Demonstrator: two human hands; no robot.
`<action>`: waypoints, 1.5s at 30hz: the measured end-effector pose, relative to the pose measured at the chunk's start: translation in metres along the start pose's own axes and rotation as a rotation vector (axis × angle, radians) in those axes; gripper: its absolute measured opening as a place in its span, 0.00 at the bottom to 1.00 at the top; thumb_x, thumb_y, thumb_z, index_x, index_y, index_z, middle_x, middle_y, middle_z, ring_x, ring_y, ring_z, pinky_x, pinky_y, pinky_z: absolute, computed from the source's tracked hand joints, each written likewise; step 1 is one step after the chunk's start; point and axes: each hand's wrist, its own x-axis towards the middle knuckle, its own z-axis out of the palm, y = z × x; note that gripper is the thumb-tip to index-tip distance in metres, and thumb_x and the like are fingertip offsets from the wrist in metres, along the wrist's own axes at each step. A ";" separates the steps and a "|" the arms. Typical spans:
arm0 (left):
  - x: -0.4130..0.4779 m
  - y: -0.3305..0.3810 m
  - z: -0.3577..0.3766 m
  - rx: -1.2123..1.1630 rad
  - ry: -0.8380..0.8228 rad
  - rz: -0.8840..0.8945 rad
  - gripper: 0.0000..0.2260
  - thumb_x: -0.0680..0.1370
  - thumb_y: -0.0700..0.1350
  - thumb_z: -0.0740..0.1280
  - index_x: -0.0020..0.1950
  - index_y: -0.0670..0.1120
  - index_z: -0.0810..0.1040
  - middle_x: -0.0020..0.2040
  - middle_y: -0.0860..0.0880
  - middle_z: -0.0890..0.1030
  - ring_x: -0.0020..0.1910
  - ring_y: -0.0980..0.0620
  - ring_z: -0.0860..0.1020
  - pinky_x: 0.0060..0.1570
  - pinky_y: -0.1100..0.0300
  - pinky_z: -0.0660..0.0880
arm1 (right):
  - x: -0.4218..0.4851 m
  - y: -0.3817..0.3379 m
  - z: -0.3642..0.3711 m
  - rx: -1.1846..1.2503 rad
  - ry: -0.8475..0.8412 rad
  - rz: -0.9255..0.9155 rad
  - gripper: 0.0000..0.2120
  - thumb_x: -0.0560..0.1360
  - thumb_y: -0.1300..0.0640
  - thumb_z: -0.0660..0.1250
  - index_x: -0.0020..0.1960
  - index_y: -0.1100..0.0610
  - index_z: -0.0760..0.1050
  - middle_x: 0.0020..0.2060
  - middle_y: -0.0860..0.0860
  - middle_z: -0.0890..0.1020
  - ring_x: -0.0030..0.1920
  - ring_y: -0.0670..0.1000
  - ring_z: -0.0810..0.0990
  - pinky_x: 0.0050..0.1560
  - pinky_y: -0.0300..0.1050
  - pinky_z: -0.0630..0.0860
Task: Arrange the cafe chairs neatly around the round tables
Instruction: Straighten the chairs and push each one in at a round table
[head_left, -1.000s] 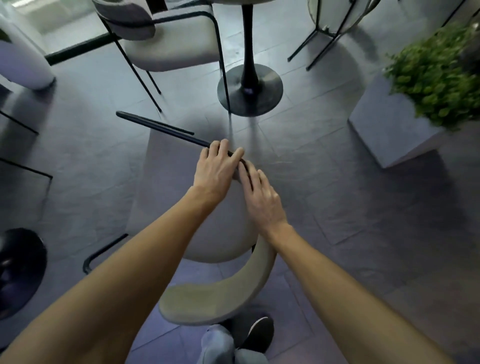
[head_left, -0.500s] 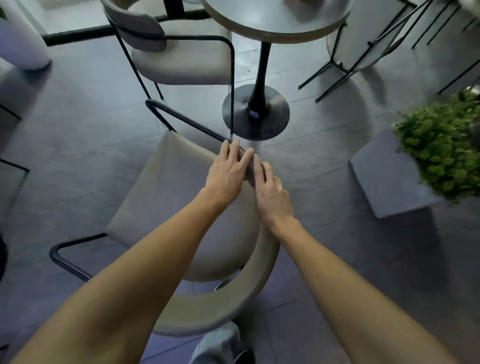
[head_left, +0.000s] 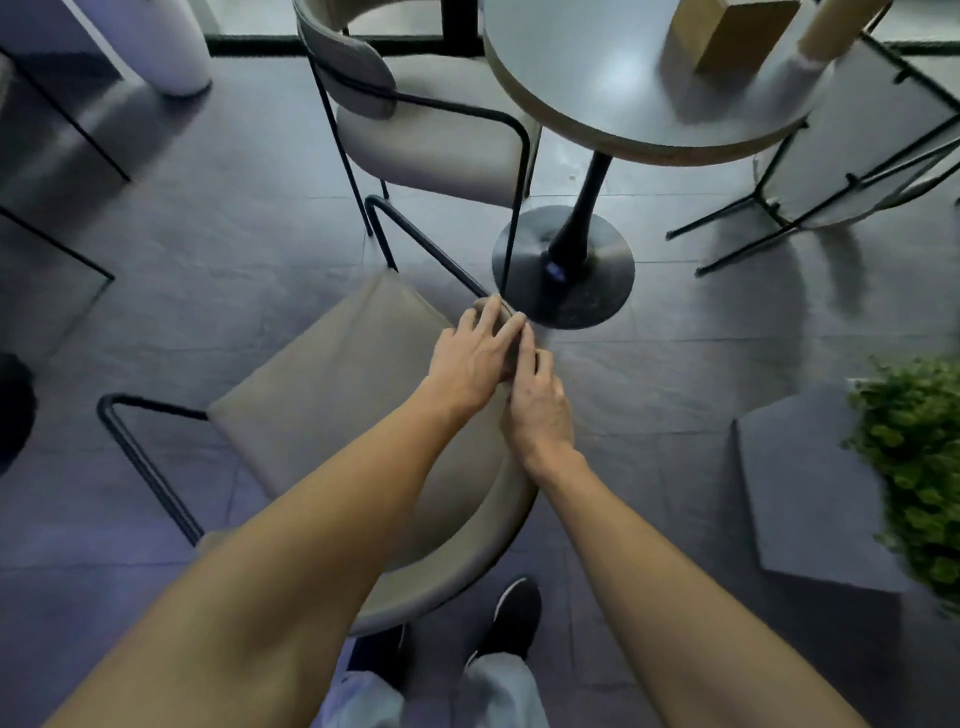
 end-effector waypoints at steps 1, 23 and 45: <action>0.006 0.001 0.001 0.002 -0.001 -0.009 0.32 0.78 0.50 0.68 0.78 0.52 0.55 0.79 0.44 0.54 0.72 0.41 0.64 0.56 0.48 0.77 | 0.006 0.003 0.000 0.007 -0.006 -0.006 0.39 0.78 0.66 0.61 0.82 0.55 0.45 0.64 0.58 0.69 0.51 0.62 0.77 0.47 0.58 0.77; -0.067 0.029 0.004 -0.149 -0.148 -0.232 0.29 0.83 0.56 0.56 0.81 0.49 0.50 0.79 0.43 0.57 0.79 0.40 0.54 0.71 0.44 0.65 | 0.003 0.033 -0.033 -0.472 -0.116 -0.556 0.32 0.74 0.52 0.65 0.76 0.59 0.65 0.75 0.66 0.63 0.75 0.66 0.61 0.75 0.65 0.57; -0.256 0.077 0.030 -0.059 -0.185 -0.494 0.19 0.78 0.55 0.65 0.65 0.49 0.68 0.61 0.44 0.74 0.60 0.40 0.72 0.67 0.43 0.61 | -0.090 0.020 -0.032 -0.856 -0.525 -0.773 0.22 0.76 0.51 0.66 0.68 0.51 0.68 0.63 0.54 0.76 0.66 0.60 0.70 0.73 0.66 0.53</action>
